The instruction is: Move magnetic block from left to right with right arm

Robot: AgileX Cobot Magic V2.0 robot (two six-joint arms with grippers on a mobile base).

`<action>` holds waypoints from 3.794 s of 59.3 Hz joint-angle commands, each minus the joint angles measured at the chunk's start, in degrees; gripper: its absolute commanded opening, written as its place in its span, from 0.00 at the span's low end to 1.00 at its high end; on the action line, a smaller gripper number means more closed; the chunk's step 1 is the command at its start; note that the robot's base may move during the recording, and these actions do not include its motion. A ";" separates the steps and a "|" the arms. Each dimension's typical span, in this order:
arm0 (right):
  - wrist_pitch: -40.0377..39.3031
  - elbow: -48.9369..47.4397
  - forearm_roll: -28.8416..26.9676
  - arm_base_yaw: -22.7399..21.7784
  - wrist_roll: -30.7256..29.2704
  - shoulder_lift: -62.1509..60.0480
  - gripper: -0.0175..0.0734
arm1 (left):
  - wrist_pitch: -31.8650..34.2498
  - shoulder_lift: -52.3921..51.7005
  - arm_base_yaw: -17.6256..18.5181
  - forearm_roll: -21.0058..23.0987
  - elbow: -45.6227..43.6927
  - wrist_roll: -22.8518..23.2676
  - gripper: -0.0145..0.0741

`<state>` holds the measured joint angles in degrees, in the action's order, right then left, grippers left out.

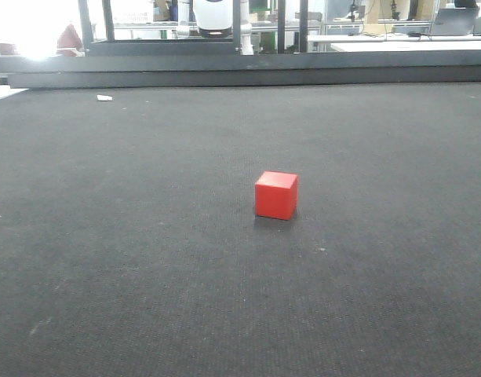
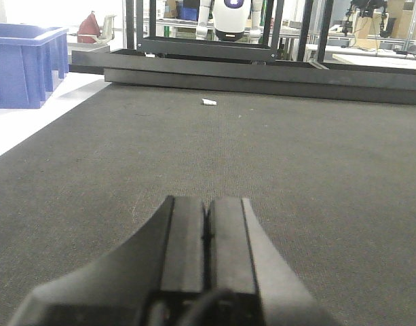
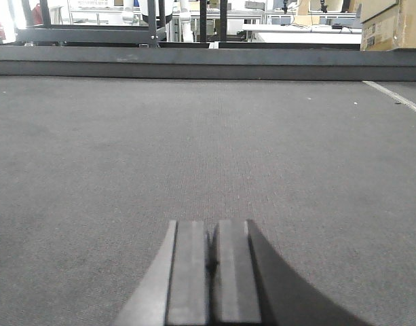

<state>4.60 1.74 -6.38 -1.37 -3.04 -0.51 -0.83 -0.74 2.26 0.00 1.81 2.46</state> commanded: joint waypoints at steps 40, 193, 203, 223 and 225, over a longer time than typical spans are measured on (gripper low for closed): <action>-5.17 -0.30 0.38 -0.12 -0.14 -1.15 0.25 | 5.15 -0.76 0.17 0.00 0.49 0.25 0.03; 48.85 -89.77 20.59 39.44 62.95 107.29 0.87 | 5.15 -0.76 0.17 0.00 0.49 0.25 0.03; 48.79 -91.68 20.94 38.87 62.95 108.86 0.87 | 5.15 -0.76 0.17 0.00 0.49 0.25 0.03; 48.93 -92.90 21.15 37.62 62.95 110.33 0.86 | 5.15 -0.76 0.17 0.00 0.49 0.25 0.03; 49.17 -92.90 21.15 37.49 62.95 110.45 0.86 | 5.15 -0.76 0.17 0.00 0.49 0.25 0.03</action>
<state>54.49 -89.14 12.78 36.85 59.92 113.05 -0.83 -0.74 2.26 0.00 1.81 2.46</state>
